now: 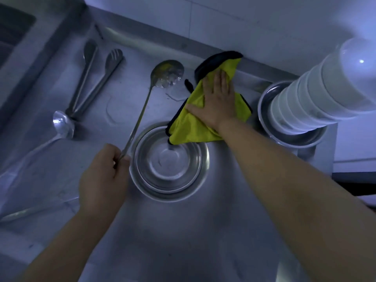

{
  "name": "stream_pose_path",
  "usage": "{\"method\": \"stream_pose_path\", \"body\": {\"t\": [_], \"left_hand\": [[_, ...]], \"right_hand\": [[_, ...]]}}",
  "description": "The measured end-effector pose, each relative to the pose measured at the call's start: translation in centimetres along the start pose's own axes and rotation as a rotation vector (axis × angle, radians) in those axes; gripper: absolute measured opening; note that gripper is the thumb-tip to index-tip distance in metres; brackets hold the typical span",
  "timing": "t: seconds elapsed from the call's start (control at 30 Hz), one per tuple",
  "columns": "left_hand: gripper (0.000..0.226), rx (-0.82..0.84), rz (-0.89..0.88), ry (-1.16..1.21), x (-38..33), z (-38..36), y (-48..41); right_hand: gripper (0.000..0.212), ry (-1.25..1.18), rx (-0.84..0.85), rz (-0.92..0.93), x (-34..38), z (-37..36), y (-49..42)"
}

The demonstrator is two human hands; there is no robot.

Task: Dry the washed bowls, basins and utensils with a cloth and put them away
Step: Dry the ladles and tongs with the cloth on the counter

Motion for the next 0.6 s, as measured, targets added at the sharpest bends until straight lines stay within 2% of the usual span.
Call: {"method": "stream_pose_path", "body": {"t": [0.17, 0.27, 0.33, 0.43, 0.6], "left_hand": [[0.020, -0.015, 0.023, -0.008, 0.9, 1.0, 0.9], [0.021, -0.017, 0.034, 0.000, 0.5, 1.3, 1.8], [0.021, -0.007, 0.024, 0.018, 0.1, 1.2, 2.5], [0.022, 0.025, 0.003, 0.051, -0.5, 1.2, 3.6], [0.021, 0.031, -0.068, 0.051, -0.9, 1.7, 5.3]], "right_hand": [[0.094, 0.056, 0.151, 0.327, 5.1, -1.8, 1.4], [0.094, 0.079, 0.172, 0.394, 4.6, -2.4, 5.8], [0.091, 0.043, 0.147, 0.388, 3.2, -2.3, 9.5], [0.086, -0.038, 0.106, 0.276, 0.2, -1.9, 13.2], [0.090, -0.042, 0.102, 0.070, -2.8, -0.7, 9.7]]}}
Point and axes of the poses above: each hand's wrist, its own y-axis away from the middle knuckle, its own z-axis out of the back of the hand, x = y × z, the point moved 8 cm from there along -y, towards the middle knuckle, and after that the axes turned 10 degrees about -y, right-handed, at the moved point
